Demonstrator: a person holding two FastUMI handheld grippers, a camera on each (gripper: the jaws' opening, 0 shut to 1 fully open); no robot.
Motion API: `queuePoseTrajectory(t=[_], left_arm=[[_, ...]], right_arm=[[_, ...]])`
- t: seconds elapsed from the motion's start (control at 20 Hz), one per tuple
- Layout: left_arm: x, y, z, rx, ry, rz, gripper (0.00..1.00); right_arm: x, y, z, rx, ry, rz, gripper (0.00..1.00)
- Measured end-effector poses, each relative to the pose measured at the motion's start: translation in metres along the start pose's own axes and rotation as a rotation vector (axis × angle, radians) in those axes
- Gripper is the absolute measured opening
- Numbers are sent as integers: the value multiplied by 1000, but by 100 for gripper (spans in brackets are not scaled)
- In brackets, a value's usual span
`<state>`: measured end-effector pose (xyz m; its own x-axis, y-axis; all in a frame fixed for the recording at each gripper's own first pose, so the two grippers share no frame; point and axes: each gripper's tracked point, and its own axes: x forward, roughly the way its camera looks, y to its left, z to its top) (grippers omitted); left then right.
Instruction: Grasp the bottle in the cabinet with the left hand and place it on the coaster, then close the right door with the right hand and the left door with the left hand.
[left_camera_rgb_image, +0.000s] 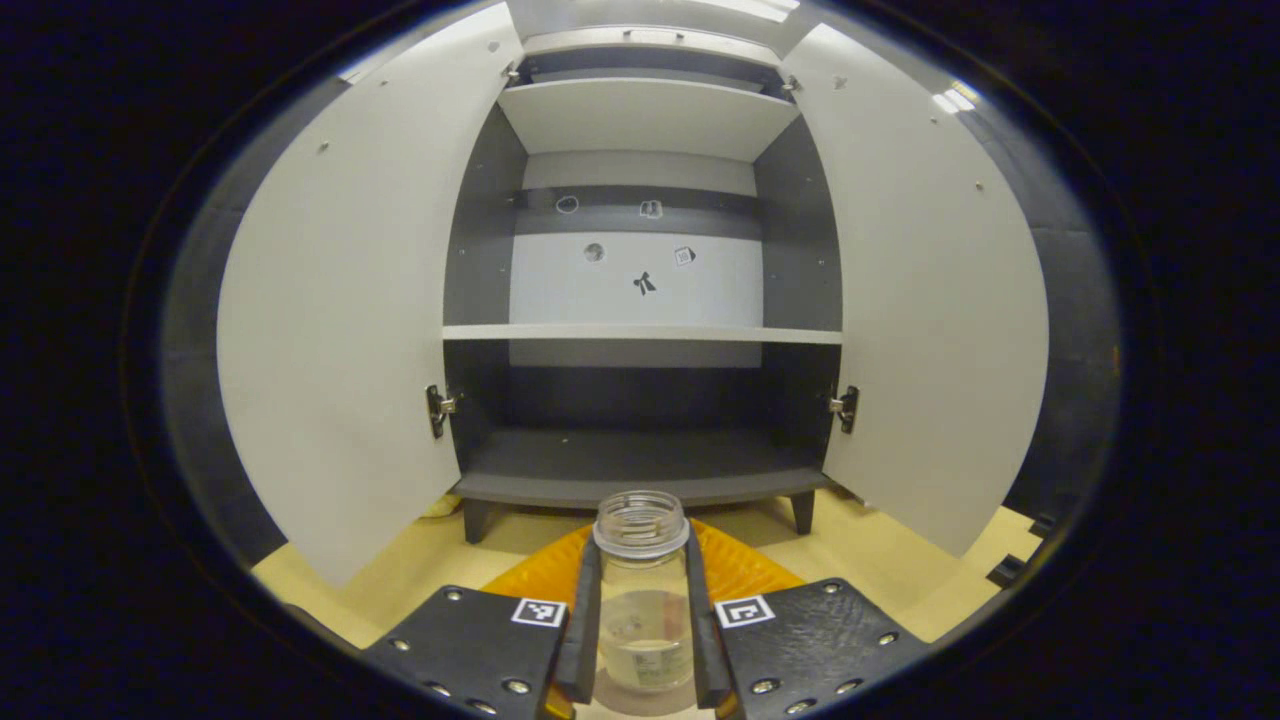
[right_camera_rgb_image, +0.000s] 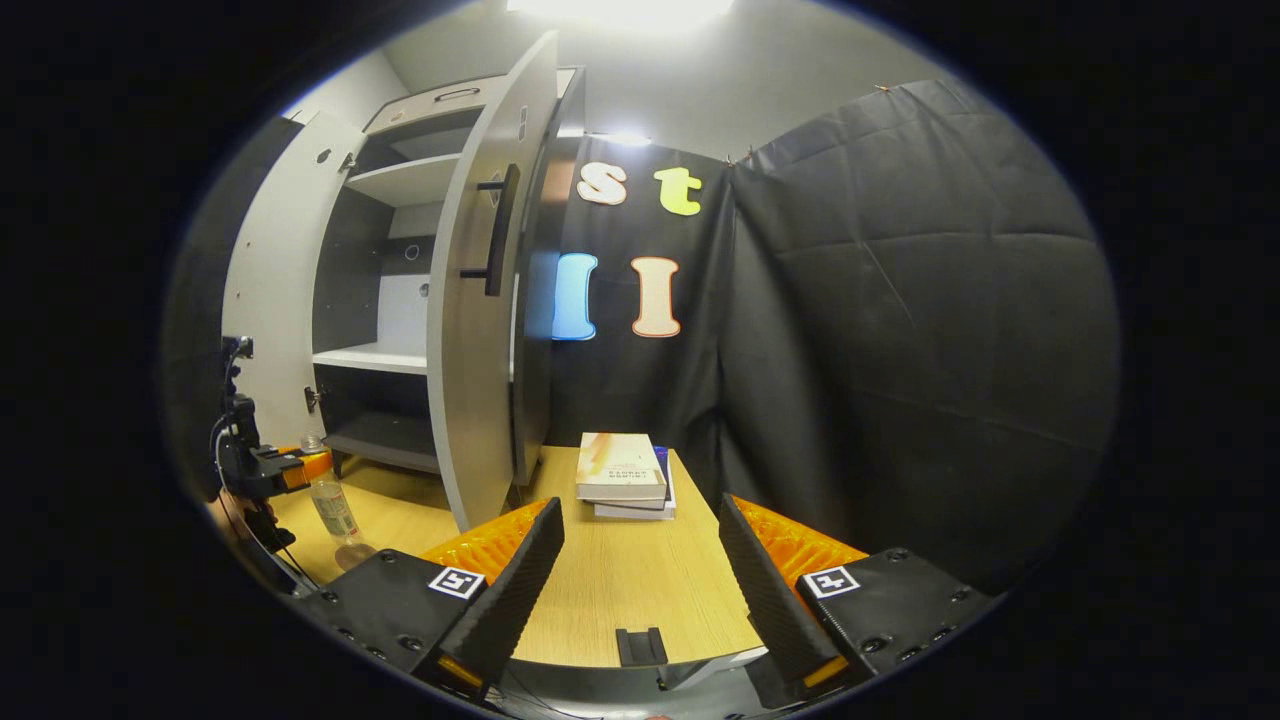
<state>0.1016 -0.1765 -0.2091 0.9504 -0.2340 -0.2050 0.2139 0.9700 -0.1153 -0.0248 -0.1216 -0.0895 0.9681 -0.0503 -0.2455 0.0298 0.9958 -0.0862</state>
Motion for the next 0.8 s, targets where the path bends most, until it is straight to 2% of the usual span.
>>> queuePoseTrajectory(t=[0.3, 0.4, 0.6, 0.75, 0.8], left_arm=[[3, 1, -37, -13, 29, 22, 39], [-3, 1, -35, -18, -5, 36, 40], [-8, -13, -40, 11, 9, 5, 43], [-13, -21, -42, 20, 29, -4, 54], [-18, -22, -40, 14, 32, -3, 65]], right_arm=[[7, 8, -5, -10, 14, 14, 100], [10, 12, -4, -8, 13, 23, 97], [17, 25, 2, 4, 4, 56, 100], [20, 30, 8, 18, -11, 76, 100], [22, 33, 10, 25, -13, 82, 100]])
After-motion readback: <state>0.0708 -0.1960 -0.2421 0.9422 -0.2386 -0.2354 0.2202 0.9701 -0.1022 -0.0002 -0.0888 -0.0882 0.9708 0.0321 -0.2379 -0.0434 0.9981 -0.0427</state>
